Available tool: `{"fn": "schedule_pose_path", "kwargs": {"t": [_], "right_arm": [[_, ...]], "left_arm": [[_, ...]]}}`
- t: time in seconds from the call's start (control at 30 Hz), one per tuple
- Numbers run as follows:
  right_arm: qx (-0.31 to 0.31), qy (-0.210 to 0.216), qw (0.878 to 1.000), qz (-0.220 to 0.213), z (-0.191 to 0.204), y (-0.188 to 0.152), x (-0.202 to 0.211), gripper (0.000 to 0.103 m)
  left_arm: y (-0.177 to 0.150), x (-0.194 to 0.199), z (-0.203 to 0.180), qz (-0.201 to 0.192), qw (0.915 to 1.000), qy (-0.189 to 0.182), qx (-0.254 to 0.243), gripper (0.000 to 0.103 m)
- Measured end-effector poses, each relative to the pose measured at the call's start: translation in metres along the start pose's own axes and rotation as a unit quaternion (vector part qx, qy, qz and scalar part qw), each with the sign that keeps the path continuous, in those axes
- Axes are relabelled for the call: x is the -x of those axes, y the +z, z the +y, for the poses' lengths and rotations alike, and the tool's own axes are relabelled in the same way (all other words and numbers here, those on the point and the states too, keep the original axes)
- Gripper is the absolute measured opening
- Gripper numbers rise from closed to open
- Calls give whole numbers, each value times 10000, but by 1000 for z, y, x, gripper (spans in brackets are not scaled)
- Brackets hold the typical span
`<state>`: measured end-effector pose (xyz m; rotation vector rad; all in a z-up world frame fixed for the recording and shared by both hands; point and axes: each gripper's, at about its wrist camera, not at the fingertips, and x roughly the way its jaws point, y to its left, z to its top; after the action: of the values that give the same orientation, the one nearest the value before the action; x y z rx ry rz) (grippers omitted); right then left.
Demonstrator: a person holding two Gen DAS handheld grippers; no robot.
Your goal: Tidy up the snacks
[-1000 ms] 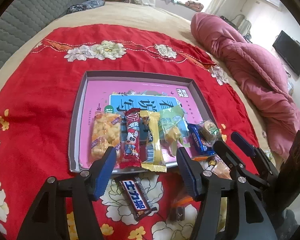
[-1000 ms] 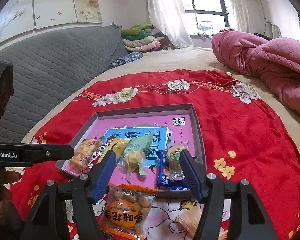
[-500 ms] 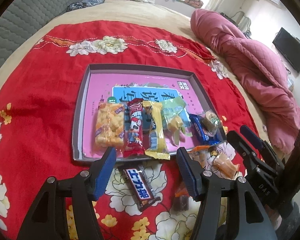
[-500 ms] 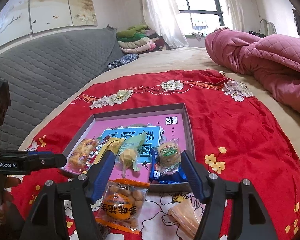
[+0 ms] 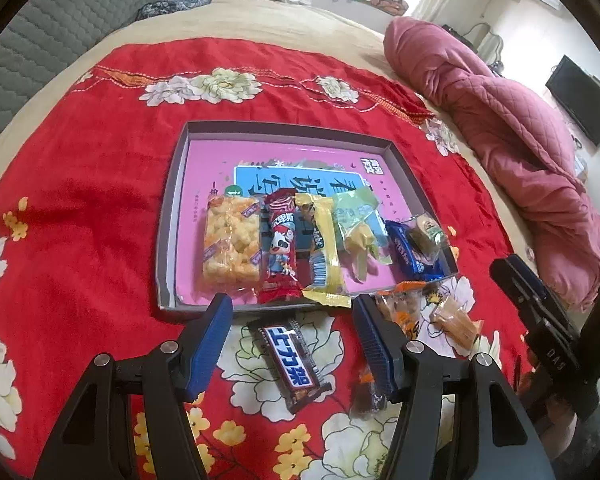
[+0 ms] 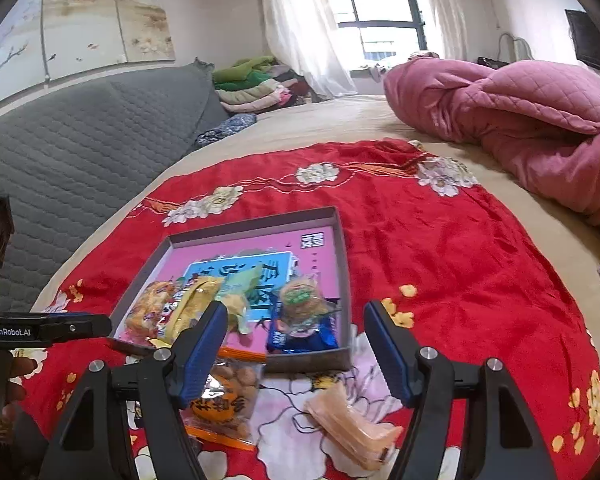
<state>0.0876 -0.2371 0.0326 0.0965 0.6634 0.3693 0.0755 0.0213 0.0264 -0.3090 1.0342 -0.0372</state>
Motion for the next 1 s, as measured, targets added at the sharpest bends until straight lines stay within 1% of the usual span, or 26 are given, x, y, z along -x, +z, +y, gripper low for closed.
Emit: {"fn": "schedule_pose_path", "kwargs": {"t": [0.4, 0.53, 0.77, 1.0], "right_arm": [[-227, -213, 9995, 2, -20, -4, 10, 70], [-238, -293, 9993, 56, -25, -6, 11, 71], [-41, -306, 9987, 395, -21, -17, 6, 71], [84, -412, 9955, 845, -22, -31, -5, 71]], "left_arm": [[-15, -2, 1, 189, 9998, -14, -66, 65], [-19, -5, 3, 271, 9996, -45, 15, 65], [-31, -16, 2, 525, 9986, -63, 32, 65], [-42, -29, 0, 801, 9968, -75, 33, 65]]}}
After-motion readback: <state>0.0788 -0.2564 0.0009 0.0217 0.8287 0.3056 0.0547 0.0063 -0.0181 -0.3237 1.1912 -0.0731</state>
